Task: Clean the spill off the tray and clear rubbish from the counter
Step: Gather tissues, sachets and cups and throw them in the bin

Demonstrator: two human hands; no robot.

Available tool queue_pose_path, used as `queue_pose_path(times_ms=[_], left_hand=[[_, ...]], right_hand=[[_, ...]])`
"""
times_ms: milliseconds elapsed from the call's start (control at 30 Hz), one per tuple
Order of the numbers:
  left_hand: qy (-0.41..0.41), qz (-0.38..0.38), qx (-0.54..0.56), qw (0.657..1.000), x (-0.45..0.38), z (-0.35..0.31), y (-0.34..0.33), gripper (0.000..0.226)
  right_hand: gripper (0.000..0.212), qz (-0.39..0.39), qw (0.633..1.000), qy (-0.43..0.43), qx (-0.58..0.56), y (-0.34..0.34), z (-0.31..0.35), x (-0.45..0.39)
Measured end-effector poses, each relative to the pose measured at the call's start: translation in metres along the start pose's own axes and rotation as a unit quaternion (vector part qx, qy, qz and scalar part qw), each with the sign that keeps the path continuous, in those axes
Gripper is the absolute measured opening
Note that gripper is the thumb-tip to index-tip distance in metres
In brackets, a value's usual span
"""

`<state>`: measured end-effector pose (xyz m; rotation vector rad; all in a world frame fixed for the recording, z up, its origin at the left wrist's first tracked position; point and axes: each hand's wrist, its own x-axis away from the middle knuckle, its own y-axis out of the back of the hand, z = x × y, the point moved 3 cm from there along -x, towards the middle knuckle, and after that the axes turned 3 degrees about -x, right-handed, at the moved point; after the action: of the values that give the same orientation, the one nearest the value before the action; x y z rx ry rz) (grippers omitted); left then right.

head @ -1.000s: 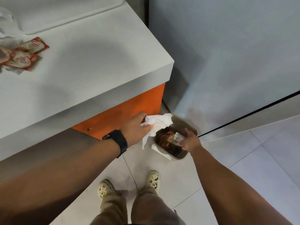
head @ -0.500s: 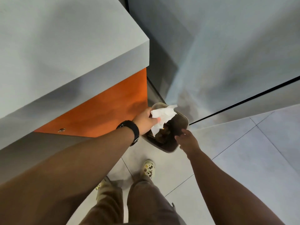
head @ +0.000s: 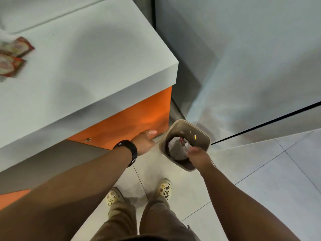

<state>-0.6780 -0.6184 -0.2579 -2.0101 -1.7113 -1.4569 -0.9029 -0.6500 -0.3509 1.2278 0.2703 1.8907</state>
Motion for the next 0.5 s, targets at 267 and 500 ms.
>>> queue_pose_path(times_ms=[267,500], left_hand=[[-0.051,-0.065,0.033,0.996,0.078,0.006,0.056,0.033],[-0.116,-0.139,0.080,0.980,0.134,0.012,0.106,0.029]], right_hand=[[0.013,0.082,0.976,0.037,-0.196,0.015,0.107,0.035],[0.003,0.242,0.951,0.125,-0.144,0.029,0.210,0.084]])
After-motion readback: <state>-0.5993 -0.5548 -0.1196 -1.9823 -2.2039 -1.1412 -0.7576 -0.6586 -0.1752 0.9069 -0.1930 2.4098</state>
